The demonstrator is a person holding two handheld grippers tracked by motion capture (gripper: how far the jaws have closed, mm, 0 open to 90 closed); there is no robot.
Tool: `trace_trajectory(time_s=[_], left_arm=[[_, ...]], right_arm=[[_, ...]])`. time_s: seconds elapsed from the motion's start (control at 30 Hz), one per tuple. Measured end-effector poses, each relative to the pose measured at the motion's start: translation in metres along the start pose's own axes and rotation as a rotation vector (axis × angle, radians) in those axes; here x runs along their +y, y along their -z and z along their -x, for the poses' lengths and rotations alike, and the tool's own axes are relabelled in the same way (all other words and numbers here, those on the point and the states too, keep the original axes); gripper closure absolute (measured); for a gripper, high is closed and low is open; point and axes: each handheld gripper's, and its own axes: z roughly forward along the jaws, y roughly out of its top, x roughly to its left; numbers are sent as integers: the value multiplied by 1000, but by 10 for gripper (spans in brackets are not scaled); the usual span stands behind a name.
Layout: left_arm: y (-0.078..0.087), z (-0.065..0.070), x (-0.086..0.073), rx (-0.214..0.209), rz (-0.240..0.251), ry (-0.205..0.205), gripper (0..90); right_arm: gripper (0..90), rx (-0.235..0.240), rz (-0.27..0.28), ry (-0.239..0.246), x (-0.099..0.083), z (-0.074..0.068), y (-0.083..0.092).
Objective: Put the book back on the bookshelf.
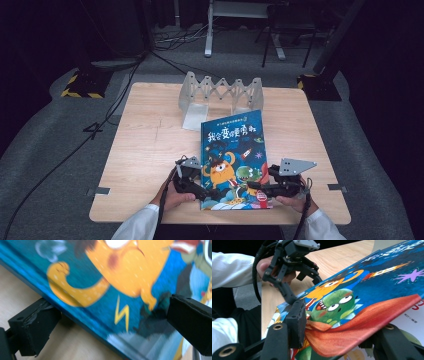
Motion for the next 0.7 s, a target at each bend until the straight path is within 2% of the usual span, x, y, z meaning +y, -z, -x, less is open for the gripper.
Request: trace_trajectory(time_s=[0.07,0.2,0.27,0.33,0.37,0.5,0.53,0.7], left_arm=[[-1,-4,3,-11,1,19,1],[-1,-4,5,2,6,11,4],[1,-4,5,20,19,34,26],[4,-3,5,36,40,85,71],[5,-2,5,48,48,89,83],[16,2,5,89,92,58,140],[18,3,5,98,102,52,178],[35,13,5,108,160,-17,201]], right_arm=[[509,0,1,2,0,1,0],[509,-1,2,1,-1,3,-1],[509,3,6,5,-3,6,-1],[509,8,9,6,-3,8,-2],[509,9,9,10,-3,9,-3],[510,-5,5,58,1,6,-2],[511,-10,3,63,1,5,-1],[511,-41,-10,57,-3,9,-1]])
